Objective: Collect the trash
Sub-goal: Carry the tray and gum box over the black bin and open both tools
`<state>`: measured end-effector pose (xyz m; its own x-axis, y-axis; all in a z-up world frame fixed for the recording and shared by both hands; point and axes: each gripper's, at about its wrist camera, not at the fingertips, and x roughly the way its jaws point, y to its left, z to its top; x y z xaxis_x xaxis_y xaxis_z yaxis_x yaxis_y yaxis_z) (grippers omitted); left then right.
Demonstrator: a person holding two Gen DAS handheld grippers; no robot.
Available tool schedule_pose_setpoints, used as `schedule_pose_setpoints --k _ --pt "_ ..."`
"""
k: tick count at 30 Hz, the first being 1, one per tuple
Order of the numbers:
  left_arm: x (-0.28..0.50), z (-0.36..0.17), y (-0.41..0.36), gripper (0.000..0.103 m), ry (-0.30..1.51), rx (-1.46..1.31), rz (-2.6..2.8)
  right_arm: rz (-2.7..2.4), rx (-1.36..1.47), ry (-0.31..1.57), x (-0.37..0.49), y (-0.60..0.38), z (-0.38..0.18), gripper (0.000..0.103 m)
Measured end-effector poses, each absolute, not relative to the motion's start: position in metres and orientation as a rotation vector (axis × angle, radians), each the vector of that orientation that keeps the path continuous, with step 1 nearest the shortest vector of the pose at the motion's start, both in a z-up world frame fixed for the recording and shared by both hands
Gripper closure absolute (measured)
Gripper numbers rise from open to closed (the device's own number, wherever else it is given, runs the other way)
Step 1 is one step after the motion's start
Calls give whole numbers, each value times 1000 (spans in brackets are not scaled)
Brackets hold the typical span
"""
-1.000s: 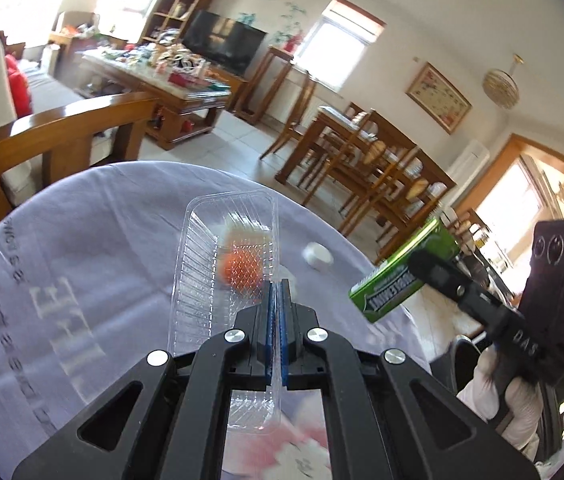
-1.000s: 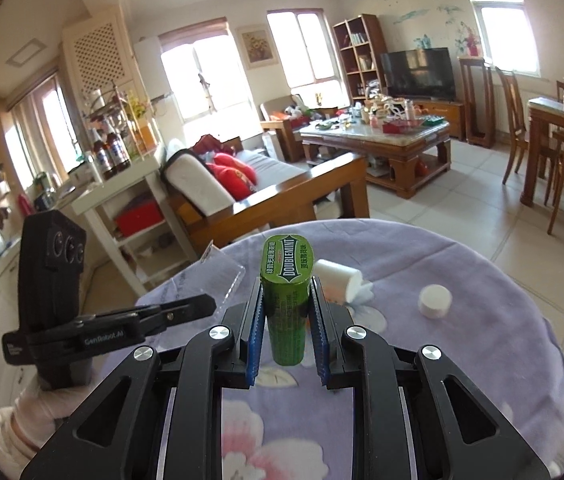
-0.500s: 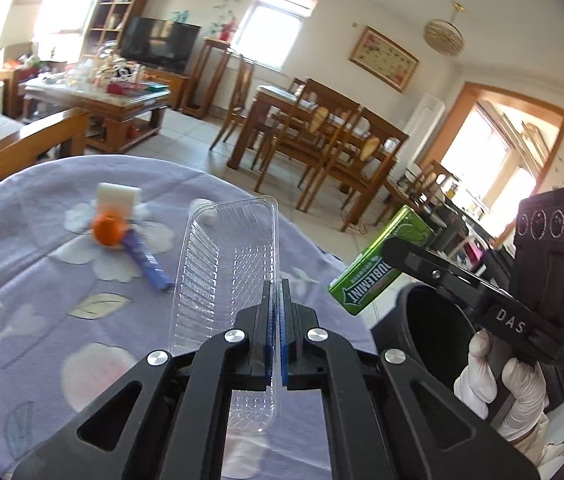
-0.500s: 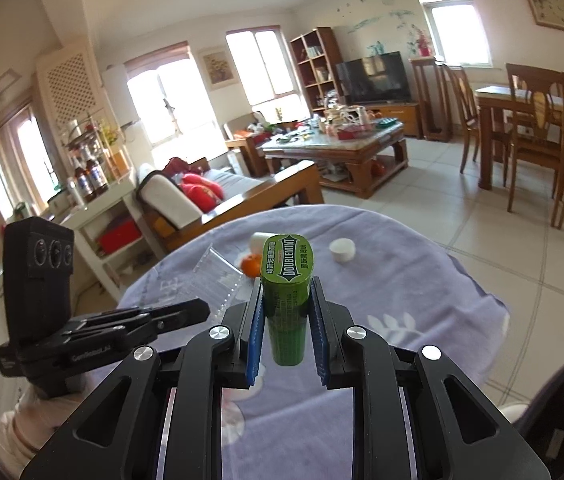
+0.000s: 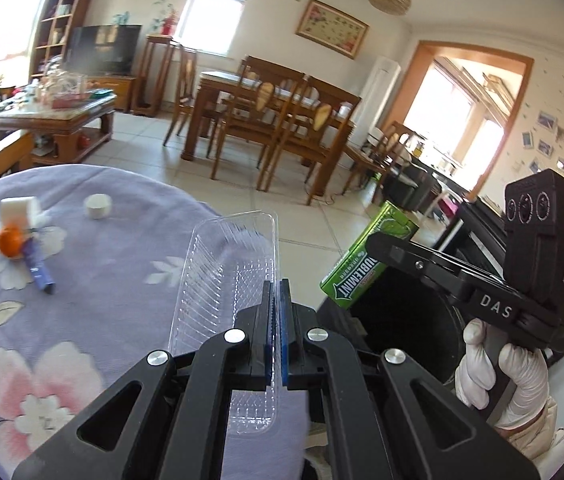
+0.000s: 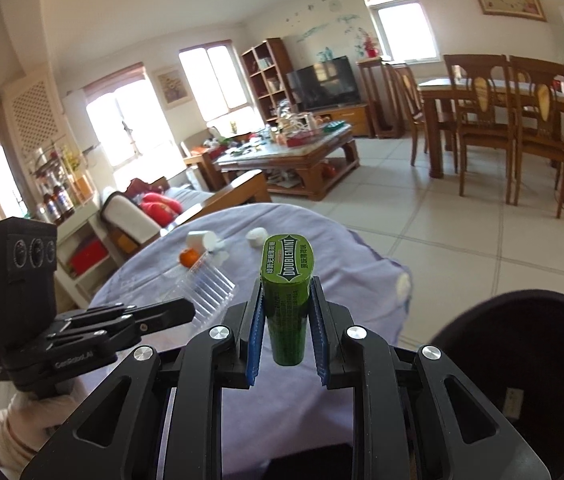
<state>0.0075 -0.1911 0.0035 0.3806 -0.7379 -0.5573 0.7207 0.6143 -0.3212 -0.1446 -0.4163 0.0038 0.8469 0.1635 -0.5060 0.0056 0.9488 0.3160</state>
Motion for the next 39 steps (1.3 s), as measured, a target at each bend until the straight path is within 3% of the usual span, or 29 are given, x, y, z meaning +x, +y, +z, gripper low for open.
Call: schedule_pose_setpoints --k 23,39 --pt "-43 -46 -339 99 849 71 -1263 -196 446 629 -244 -556 -52 81" --pt "-60 -85 -379 98 924 210 -1308 -275 506 671 -251 -589 -83 81"
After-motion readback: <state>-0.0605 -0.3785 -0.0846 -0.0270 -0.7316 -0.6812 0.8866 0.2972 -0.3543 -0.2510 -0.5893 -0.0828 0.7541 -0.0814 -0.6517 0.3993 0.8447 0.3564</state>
